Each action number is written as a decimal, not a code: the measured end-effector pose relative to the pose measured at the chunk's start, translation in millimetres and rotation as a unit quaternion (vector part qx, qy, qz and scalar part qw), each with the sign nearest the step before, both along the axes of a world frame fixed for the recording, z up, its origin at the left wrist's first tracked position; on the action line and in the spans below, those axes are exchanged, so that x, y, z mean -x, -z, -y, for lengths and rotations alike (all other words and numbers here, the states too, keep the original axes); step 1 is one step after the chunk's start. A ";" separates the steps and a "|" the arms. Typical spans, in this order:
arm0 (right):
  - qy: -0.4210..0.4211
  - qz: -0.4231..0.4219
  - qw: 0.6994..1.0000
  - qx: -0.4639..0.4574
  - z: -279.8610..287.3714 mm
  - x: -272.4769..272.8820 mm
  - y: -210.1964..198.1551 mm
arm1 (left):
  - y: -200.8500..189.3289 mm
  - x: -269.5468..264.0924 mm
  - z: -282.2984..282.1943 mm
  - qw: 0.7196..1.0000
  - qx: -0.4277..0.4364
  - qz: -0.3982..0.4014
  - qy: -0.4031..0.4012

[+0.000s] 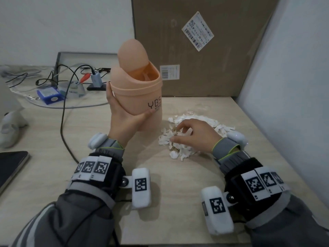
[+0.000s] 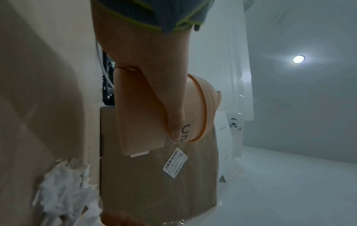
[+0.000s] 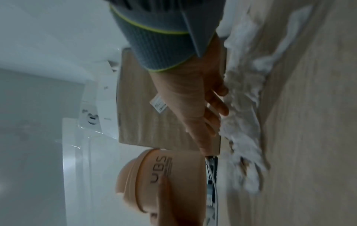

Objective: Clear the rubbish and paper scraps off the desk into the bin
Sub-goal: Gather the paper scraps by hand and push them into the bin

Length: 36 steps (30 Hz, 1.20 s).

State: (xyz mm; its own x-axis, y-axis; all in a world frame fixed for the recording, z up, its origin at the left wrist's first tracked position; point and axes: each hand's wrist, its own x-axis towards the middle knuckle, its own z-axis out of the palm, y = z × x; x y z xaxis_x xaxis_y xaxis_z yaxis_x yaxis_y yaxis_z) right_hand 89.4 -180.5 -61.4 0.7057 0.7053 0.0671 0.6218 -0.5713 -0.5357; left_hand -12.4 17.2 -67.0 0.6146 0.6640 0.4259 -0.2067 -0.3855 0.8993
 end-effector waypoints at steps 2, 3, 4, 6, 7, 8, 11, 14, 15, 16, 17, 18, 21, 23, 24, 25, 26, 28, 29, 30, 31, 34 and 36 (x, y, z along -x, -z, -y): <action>0.009 0.052 0.996 0.070 -11.3 8.7 0.3 | 1.2 -0.1 0.8 1.000 -0.013 -0.014 -0.004; 0.015 0.064 0.993 0.095 -16.2 12.1 0.7 | 1.6 -0.4 0.9 1.000 -0.016 -0.019 -0.005; 0.020 0.069 0.991 0.112 -20.1 15.2 1.4 | 2.1 -0.5 1.1 1.000 -0.019 -0.022 -0.004; 0.019 0.077 0.987 0.138 -24.4 19.2 3.0 | 2.8 -1.4 1.6 0.999 -0.023 -0.023 0.002; 0.017 0.081 0.986 0.145 -25.5 19.5 3.4 | 3.3 -1.7 1.9 0.999 -0.024 -0.024 0.004; 0.015 0.084 0.986 0.142 -26.4 18.8 3.7 | 3.5 -1.8 2.3 0.999 -0.023 -0.027 0.006; 0.019 0.084 0.989 0.117 -28.9 15.1 4.5 | 5.1 -2.4 3.2 0.999 -0.016 -0.036 0.009; 0.033 0.081 0.992 0.096 -30.7 12.1 6.0 | 5.6 -2.9 2.2 0.999 -0.007 -0.036 0.008; 0.038 0.084 0.992 0.089 -30.6 11.8 5.8 | 5.7 -3.1 1.9 0.999 -0.006 -0.035 0.009; 0.043 0.090 0.992 0.079 -30.5 11.1 5.8 | 6.0 -3.1 1.4 0.999 -0.006 -0.035 0.008; 0.048 0.094 0.992 0.068 -29.7 10.5 5.3 | 6.2 -3.1 1.2 0.999 -0.005 -0.035 0.008; 0.051 0.097 0.992 0.058 -28.8 9.7 5.2 | 6.6 -2.7 1.4 0.999 -0.005 -0.035 0.008; 0.067 0.072 0.995 0.005 -25.6 7.2 3.9 | 7.5 -2.3 0.6 0.999 -0.003 -0.037 0.009; 0.094 0.050 0.992 -0.064 -23.0 4.2 2.7 | 7.9 -2.8 0.0 0.999 -0.002 -0.039 0.009; 0.108 0.040 0.988 -0.103 -21.3 2.2 2.1 | 8.0 -2.7 0.0 0.999 -0.003 -0.042 0.008; 0.119 0.024 0.982 -0.146 -19.5 0.4 1.6 | 8.3 -2.8 0.0 0.999 -0.004 -0.044 0.007; 0.129 -0.001 0.973 -0.190 -17.7 -1.4 1.7 | 8.5 -2.6 -0.1 0.999 -0.006 -0.046 0.005; 0.137 -0.071 0.950 -0.272 -14.5 -3.6 1.8 | 8.7 -2.6 -0.2 0.999 -0.006 -0.048 0.003; 0.142 -0.105 0.935 -0.307 -13.4 -4.7 1.9 | 8.5 -2.7 -0.3 0.999 -0.006 -0.050 0.003; 0.149 -0.134 0.918 -0.341 -12.4 -5.8 1.1 | 8.5 -2.7 -0.3 0.999 -0.007 -0.052 0.004; 0.157 -0.164 0.898 -0.378 -11.8 -6.7 -0.6 | 8.4 -2.7 -0.4 0.998 -0.008 -0.054 0.004; 0.173 -0.266 0.818 -0.480 -9.0 -9.0 -8.1 | 8.7 -2.1 -0.8 0.998 -0.006 -0.057 0.005; 0.168 -0.320 0.777 -0.516 -6.0 -14.2 -9.6 | 8.5 -1.7 -0.6 0.998 -0.004 -0.059 0.005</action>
State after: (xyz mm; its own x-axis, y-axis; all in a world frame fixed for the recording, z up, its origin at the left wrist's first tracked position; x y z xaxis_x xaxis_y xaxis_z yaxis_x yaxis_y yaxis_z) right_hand 103.6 -174.6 -51.8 0.9600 0.2780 0.0336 -0.0518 0.2943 -0.9543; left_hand -10.7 17.9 -75.5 0.6681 0.6537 0.3554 -0.1033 -0.3915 0.9144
